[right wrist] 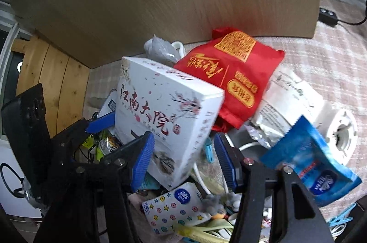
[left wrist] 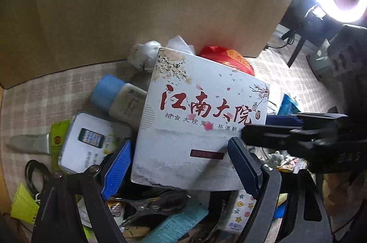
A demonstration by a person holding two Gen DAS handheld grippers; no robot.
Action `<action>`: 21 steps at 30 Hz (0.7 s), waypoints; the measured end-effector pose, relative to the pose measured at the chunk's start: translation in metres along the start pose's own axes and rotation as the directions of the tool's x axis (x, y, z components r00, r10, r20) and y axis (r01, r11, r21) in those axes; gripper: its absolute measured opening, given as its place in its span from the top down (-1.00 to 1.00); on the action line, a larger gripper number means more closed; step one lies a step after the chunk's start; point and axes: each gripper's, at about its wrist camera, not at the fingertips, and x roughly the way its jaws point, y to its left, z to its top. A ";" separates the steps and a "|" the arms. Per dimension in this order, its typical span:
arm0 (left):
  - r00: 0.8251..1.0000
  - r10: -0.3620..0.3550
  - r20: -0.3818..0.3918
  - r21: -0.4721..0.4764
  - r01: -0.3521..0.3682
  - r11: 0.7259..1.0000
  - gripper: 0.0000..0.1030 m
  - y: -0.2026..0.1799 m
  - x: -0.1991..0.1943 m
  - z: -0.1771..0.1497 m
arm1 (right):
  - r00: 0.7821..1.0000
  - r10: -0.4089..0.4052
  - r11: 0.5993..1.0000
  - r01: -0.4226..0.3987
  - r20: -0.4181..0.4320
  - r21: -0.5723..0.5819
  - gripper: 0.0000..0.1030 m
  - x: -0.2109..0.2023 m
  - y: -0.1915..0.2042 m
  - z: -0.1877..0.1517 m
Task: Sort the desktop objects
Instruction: 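Grasp the white box with red characters using the right gripper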
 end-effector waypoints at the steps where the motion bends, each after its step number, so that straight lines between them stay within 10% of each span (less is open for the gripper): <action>1: 1.000 0.003 0.002 -0.002 -0.003 1.000 -0.57 -0.001 0.000 -0.001 | 1.000 -0.003 1.000 0.003 -0.002 -0.001 0.02 0.001 0.001 0.000; 21: 0.996 -0.029 0.080 0.013 0.028 1.000 -0.55 -0.060 -0.032 -0.012 | 0.998 -0.030 0.998 0.032 0.059 -0.045 0.10 -0.050 -0.004 -0.017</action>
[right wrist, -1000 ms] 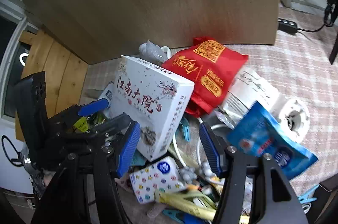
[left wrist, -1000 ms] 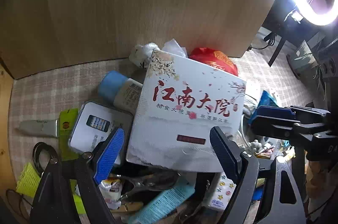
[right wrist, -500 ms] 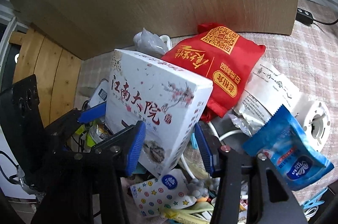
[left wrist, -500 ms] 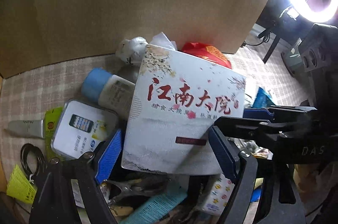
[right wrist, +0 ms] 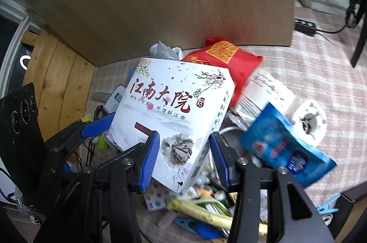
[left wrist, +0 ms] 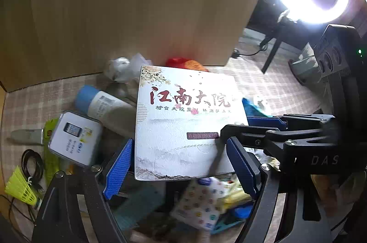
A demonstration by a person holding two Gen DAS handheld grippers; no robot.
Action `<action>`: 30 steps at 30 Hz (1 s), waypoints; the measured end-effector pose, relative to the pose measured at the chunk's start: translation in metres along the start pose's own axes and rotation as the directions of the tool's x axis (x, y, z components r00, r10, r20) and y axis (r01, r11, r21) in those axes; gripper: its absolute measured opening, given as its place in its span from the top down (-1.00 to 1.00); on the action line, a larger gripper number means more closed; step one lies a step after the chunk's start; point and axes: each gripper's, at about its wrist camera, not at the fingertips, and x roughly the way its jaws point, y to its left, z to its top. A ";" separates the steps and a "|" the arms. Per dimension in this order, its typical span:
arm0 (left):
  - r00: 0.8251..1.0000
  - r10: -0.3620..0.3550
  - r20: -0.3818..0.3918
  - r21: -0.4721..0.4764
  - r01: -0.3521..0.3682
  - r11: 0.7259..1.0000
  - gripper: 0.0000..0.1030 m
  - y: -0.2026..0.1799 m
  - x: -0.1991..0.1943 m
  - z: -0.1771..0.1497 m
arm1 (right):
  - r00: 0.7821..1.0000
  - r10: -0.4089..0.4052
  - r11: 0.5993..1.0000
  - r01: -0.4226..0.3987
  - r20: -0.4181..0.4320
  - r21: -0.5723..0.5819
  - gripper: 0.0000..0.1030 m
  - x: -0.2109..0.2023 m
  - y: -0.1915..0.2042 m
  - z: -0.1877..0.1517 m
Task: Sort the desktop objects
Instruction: 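Grasp the white box with red characters using the right gripper, then carry the white box with the right gripper and release it into the tray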
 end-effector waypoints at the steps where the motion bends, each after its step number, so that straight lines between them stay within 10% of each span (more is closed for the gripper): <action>1: 1.000 0.000 0.003 0.007 0.000 1.000 -0.55 -0.005 -0.001 0.000 | 1.000 -0.002 1.000 0.002 0.007 -0.003 0.10 -0.004 0.000 -0.002; 18: 0.997 -0.081 0.010 0.207 0.077 0.975 -0.55 -0.145 -0.009 -0.012 | 0.990 -0.047 0.995 0.035 0.134 0.092 0.10 -0.113 -0.085 -0.074; 30: 0.970 -0.219 -0.107 0.382 0.244 0.892 -0.55 -0.305 0.030 -0.031 | 0.954 -0.189 0.949 0.116 0.232 0.295 0.10 -0.214 -0.202 -0.160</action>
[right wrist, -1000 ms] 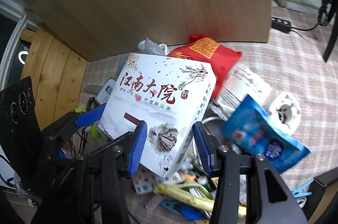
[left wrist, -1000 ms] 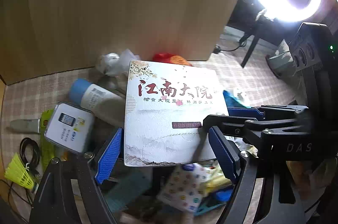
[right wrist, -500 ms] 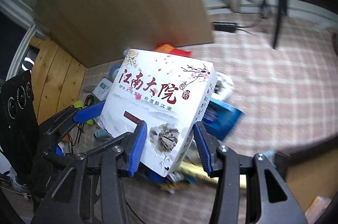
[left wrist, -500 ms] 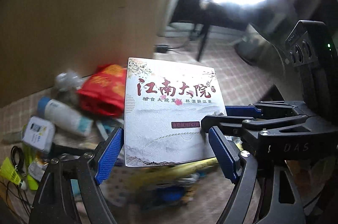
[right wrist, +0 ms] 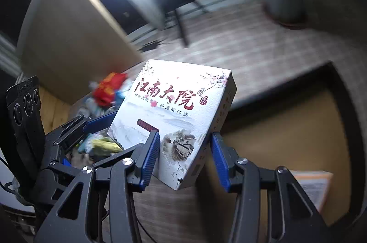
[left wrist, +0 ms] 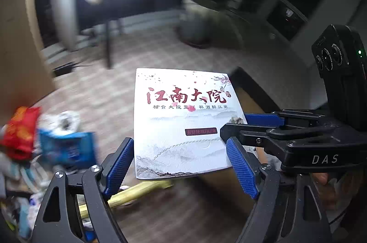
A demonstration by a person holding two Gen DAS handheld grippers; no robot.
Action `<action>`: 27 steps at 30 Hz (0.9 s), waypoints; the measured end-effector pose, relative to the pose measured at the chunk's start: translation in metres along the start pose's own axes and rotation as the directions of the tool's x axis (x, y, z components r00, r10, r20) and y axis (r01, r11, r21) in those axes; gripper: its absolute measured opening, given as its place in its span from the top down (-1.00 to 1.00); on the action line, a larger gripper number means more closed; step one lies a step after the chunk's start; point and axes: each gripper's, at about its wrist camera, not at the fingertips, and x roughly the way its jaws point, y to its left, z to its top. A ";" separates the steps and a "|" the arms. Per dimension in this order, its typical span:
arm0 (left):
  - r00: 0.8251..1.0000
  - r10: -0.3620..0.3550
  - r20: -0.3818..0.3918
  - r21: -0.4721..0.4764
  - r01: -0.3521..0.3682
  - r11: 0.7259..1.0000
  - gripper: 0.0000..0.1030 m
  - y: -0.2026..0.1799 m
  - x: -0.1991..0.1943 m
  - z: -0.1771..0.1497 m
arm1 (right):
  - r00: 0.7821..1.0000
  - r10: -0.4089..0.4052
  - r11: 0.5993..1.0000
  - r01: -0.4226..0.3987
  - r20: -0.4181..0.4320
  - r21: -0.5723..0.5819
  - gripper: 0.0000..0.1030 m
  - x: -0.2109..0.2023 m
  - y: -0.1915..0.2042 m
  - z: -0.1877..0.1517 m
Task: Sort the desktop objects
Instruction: 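Carry the white box with the right gripper and release it into the tray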
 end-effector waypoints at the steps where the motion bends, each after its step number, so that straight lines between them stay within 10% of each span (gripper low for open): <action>1: 1.000 -0.011 -0.007 0.012 0.011 1.000 -0.55 -0.011 0.007 0.004 | 1.000 -0.016 1.000 0.016 0.010 0.021 0.10 -0.008 -0.014 -0.003; 15: 0.994 -0.078 -0.080 0.114 0.087 0.990 -0.54 -0.116 0.078 0.034 | 0.987 -0.149 0.976 0.138 0.055 0.167 0.11 -0.073 -0.136 -0.022; 27: 0.998 -0.019 -0.061 0.043 0.022 0.999 -0.42 -0.077 0.047 0.018 | 0.989 -0.137 0.989 0.133 0.062 0.062 0.11 -0.071 -0.105 -0.015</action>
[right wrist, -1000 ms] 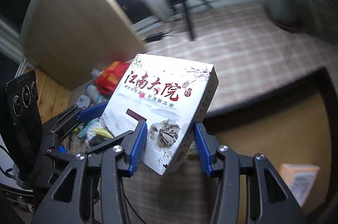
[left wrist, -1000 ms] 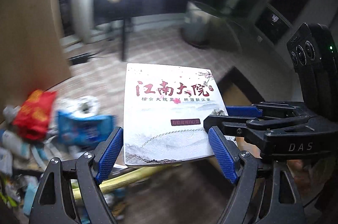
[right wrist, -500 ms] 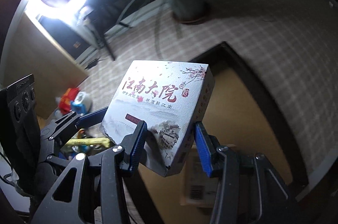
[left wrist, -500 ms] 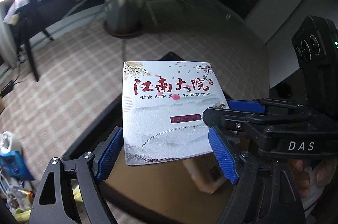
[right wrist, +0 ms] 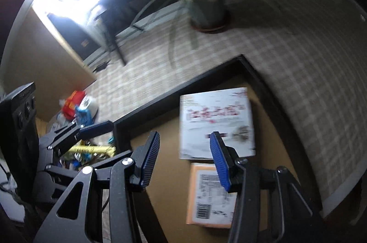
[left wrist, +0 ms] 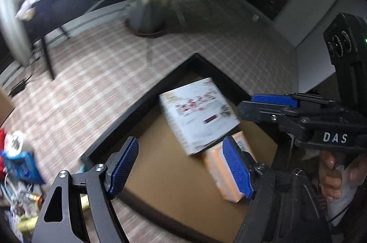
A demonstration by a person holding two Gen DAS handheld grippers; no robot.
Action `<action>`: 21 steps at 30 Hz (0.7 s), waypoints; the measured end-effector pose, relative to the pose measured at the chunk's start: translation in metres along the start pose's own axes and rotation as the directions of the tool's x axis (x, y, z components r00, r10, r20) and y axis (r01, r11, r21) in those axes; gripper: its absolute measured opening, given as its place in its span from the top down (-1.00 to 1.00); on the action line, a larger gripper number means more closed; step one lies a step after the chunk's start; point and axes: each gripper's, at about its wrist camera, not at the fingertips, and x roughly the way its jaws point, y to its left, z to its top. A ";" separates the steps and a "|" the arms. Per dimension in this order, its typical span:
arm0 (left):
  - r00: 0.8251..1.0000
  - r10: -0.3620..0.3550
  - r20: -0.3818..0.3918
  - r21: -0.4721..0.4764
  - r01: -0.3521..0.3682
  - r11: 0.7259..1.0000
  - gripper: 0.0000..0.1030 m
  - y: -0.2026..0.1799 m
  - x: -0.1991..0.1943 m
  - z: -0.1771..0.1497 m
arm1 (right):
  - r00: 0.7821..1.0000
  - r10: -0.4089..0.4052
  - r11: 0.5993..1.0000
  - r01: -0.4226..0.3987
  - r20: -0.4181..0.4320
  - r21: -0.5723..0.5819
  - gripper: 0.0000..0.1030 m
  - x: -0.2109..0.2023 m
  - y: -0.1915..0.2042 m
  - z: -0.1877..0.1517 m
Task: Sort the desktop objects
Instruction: 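Carry the white box with the right gripper and release it into the tray, then move the right gripper back to the pile toward the yellow straw packet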
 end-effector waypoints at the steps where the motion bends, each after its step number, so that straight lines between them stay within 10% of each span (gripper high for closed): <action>1: 1.000 0.014 -0.001 -0.022 -0.014 1.000 -0.42 0.009 -0.006 -0.005 | 1.000 0.008 0.999 -0.009 -0.010 -0.031 0.11 0.004 0.011 0.000; 10: 0.987 0.158 -0.011 -0.274 -0.155 0.949 -0.42 0.113 -0.060 -0.072 | 0.989 0.077 0.948 -0.112 -0.124 -0.298 0.11 0.050 0.106 -0.009; 21: 0.980 0.195 -0.034 -0.646 -0.170 0.744 -0.42 0.214 -0.094 -0.160 | 0.958 0.054 0.754 -0.225 -0.283 -0.617 0.11 0.117 0.216 -0.038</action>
